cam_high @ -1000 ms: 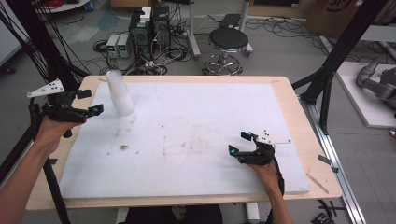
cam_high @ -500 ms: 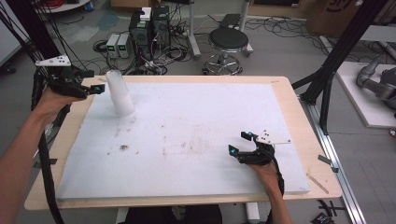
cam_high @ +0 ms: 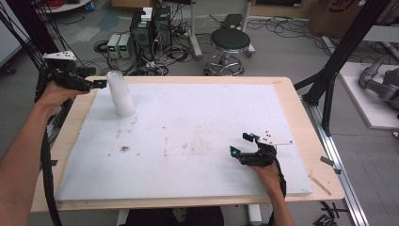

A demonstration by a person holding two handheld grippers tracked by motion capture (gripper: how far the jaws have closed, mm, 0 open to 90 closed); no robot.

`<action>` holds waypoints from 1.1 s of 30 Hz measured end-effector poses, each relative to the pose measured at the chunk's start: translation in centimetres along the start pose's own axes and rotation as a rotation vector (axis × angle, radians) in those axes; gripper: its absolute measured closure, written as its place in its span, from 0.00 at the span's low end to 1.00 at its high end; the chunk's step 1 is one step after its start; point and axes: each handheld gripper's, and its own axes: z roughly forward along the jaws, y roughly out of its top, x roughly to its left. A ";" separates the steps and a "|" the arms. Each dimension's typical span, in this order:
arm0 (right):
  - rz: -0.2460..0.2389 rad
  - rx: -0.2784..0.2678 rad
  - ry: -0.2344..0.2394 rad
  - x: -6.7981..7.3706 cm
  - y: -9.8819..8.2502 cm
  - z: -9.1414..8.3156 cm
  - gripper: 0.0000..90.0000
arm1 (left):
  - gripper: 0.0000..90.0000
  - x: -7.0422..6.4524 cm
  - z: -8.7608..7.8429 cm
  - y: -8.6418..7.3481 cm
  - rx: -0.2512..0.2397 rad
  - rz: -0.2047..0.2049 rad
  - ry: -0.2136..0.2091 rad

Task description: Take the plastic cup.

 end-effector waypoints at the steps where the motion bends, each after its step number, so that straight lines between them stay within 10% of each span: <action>1: 0.001 0.000 0.001 0.0 0.0 0.0 0.19 | 0.02 0.1 0.1 0.0 0.002 -0.010 -0.002; 33: 0.005 0.004 0.002 -0.2 0.0 0.1 0.19 | 0.02 -0.6 5.4 2.2 0.275 0.051 0.049</action>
